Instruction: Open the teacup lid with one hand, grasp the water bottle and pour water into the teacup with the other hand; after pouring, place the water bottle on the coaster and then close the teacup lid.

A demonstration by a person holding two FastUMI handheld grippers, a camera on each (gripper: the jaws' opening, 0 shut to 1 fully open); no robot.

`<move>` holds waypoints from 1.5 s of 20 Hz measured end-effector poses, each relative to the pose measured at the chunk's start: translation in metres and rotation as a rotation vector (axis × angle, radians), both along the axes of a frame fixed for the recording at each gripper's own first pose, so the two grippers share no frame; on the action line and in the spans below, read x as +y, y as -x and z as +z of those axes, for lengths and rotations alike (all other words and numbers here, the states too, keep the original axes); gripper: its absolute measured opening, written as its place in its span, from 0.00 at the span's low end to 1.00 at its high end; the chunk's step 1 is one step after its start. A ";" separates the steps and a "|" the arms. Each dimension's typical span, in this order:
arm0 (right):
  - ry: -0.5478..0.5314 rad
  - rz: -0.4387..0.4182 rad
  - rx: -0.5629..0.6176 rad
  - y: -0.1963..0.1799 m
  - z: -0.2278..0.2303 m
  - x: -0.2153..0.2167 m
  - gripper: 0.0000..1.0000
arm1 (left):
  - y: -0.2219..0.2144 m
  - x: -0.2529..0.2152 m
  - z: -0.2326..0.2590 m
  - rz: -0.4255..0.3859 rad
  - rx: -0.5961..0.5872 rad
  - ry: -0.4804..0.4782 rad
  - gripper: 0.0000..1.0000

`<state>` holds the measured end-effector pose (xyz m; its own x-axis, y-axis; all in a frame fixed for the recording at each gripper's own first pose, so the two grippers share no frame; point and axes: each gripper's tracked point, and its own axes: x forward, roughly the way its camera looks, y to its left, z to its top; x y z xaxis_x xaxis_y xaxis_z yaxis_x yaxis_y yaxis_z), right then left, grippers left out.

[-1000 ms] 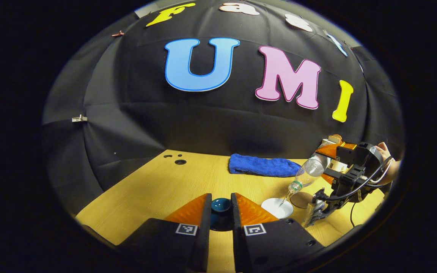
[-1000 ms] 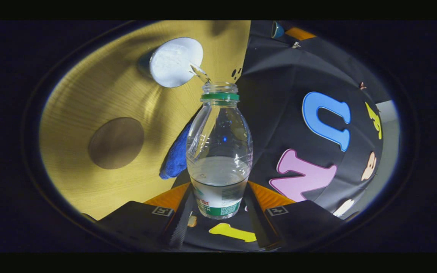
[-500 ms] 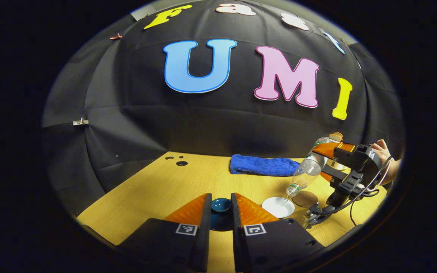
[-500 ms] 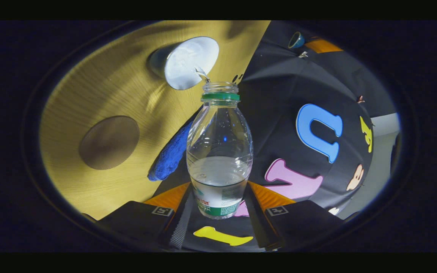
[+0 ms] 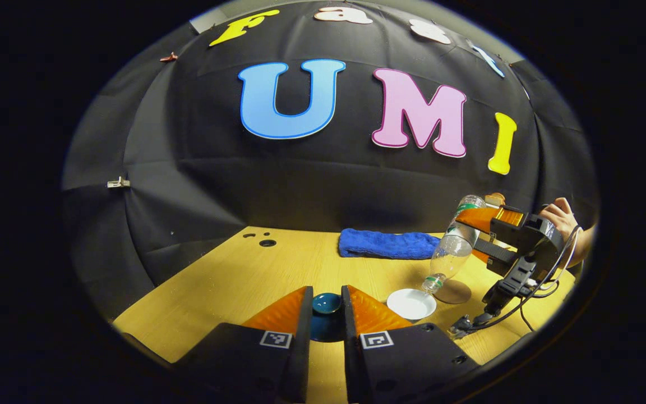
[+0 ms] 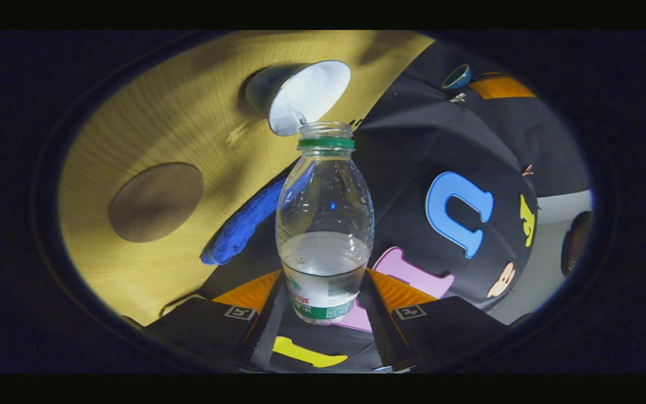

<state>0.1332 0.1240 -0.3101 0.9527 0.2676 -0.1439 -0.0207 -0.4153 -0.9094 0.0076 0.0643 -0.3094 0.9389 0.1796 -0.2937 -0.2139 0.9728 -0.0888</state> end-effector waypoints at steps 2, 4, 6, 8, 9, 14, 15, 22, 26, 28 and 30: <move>0.015 0.005 -0.013 0.001 0.002 0.001 0.73 | -0.002 -0.004 -0.001 -0.011 -0.003 -0.003 0.30; 0.021 0.012 -0.017 0.001 0.004 0.002 0.74 | -0.003 -0.007 -0.003 -0.016 -0.005 0.002 0.30; 0.016 0.023 -0.022 0.003 0.004 0.003 0.73 | -0.003 -0.008 -0.005 -0.016 -0.007 0.006 0.30; 0.013 0.038 -0.030 0.004 0.005 0.005 0.73 | -0.002 -0.007 -0.005 -0.014 -0.008 0.010 0.30; 0.007 0.040 -0.026 0.004 0.003 0.006 0.73 | 0.000 -0.006 -0.006 -0.011 -0.007 0.011 0.30; -0.026 0.024 0.020 0.007 -0.002 0.006 0.74 | 0.001 -0.005 -0.008 -0.006 0.001 0.014 0.30; -0.064 0.005 0.052 0.007 -0.006 0.005 0.74 | 0.001 -0.005 -0.008 -0.005 0.002 0.017 0.30; -0.564 -0.258 0.404 0.024 -0.049 -0.004 0.73 | -0.001 0.005 -0.004 0.034 0.000 0.019 0.27; -0.970 -0.323 0.555 0.036 -0.047 0.013 0.75 | -0.008 0.001 -0.004 0.018 -0.001 0.007 0.27; -1.247 -0.323 0.641 0.050 -0.034 0.026 0.75 | -0.012 -0.003 -0.004 0.007 -0.004 0.009 0.30; -1.502 -0.334 0.729 0.052 -0.028 0.031 0.74 | -0.015 -0.009 -0.006 -0.001 -0.007 0.020 0.30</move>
<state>0.0810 0.1549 -0.3384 0.8470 0.3817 -0.3701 -0.4818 0.8453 -0.2308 0.0230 0.0551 -0.3152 0.9410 0.1725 -0.2910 -0.2118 0.9711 -0.1095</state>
